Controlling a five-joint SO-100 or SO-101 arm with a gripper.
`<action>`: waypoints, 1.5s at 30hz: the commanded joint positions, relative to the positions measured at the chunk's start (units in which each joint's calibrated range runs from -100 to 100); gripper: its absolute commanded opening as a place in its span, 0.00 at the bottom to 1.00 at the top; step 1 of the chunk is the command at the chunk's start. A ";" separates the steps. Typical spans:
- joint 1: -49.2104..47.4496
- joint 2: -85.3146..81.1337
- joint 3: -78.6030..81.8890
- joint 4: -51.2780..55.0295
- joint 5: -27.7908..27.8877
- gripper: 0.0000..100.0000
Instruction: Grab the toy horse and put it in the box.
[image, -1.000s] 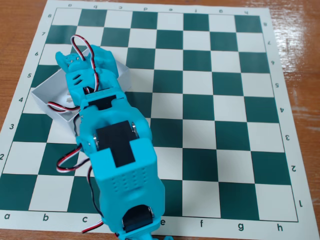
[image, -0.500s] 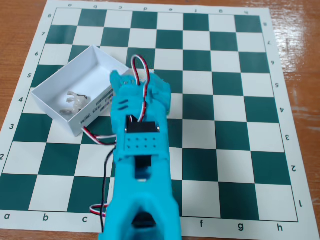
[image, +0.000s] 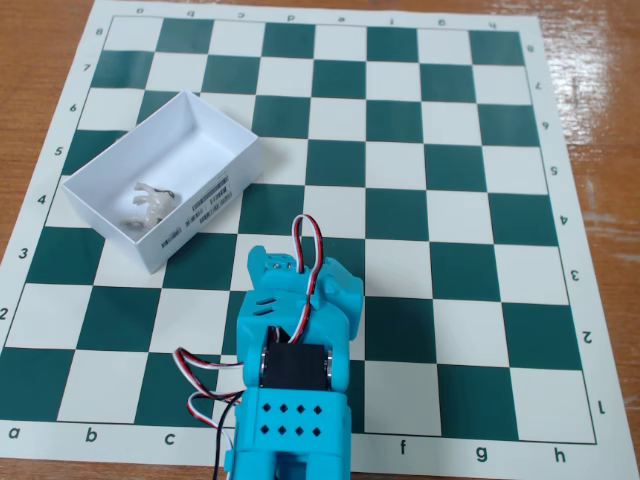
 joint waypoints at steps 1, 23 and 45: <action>-0.51 -3.36 0.36 7.45 -0.29 0.28; -2.30 -8.58 0.36 27.55 -0.24 0.28; -6.87 -8.58 0.36 28.79 0.00 0.28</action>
